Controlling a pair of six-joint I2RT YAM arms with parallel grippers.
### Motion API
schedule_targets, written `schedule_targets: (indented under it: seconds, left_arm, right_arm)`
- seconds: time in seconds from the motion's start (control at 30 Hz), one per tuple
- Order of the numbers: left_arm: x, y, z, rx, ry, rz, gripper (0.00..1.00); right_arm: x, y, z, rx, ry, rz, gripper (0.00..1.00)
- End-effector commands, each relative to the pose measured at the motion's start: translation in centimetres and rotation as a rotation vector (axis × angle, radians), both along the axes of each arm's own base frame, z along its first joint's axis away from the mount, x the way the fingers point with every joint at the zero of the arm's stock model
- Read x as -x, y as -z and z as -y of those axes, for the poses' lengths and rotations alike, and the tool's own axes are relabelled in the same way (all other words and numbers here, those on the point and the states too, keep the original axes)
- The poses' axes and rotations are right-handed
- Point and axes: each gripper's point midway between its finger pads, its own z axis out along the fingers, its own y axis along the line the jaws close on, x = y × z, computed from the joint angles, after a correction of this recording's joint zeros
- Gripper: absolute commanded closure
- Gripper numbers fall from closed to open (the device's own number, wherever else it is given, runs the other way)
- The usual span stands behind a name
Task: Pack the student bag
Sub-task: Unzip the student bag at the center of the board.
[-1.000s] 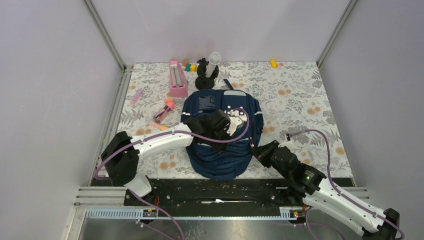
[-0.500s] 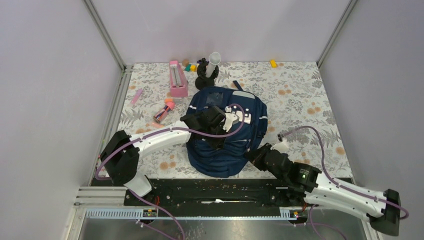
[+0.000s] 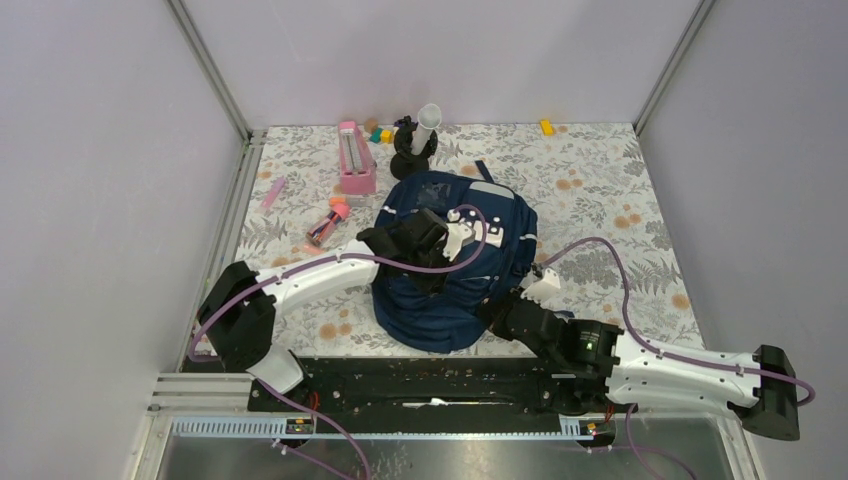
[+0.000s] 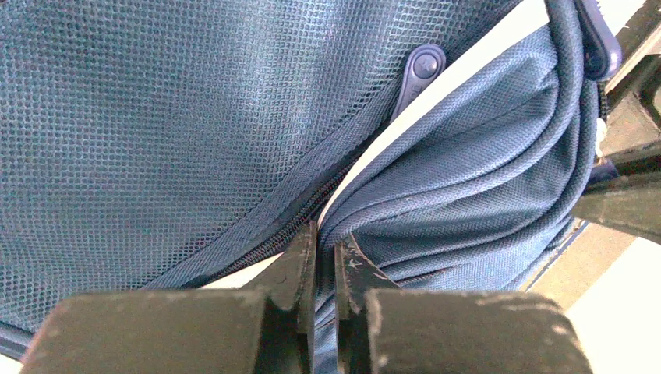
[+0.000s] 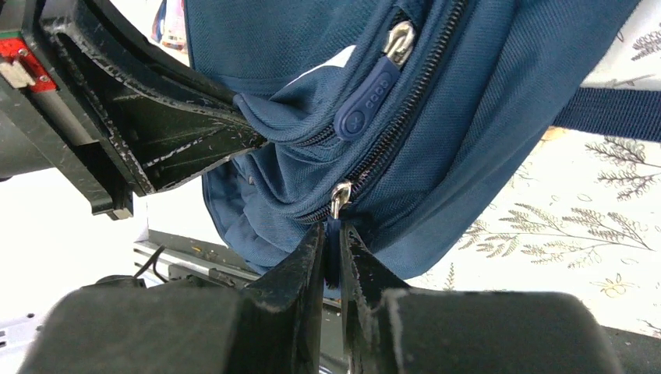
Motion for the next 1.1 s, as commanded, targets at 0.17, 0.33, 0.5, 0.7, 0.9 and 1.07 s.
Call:
schedule_targets:
  seconds: [0.17,0.33,0.5,0.7,0.9,1.07]
  left_arm:
    - [-5.3,-5.3,3.3,0.198,-0.090,0.197,1.00]
    - [-5.0,-6.5,3.5,0.241,-0.077,0.203,1.00]
    - [-4.3,-8.2,4.1,0.319,-0.060,0.199,1.00]
    - [-3.5,-9.3,4.7,0.388,-0.046,0.175,1.00]
    - [-3.0,-10.3,4.7,0.413,-0.016,0.189,1.00]
    - [-2.8,-11.1,4.6,0.431,0.009,0.211,1.00]
  right_arm:
    - [2.3,-11.4,-9.1,-0.286,-0.213,0.164,1.00]
    - [3.0,-12.1,-10.7,-0.279,-0.244,0.192,1.00]
    - [3.2,-11.0,-12.5,-0.250,-0.262,0.201,1.00]
    - [3.1,-10.6,-14.4,-0.205,-0.282,0.250,1.00]
    - [2.5,-8.8,-15.2,-0.144,-0.276,0.271,1.00]
    - [2.6,-7.3,-16.5,-0.104,-0.298,0.256,1.00]
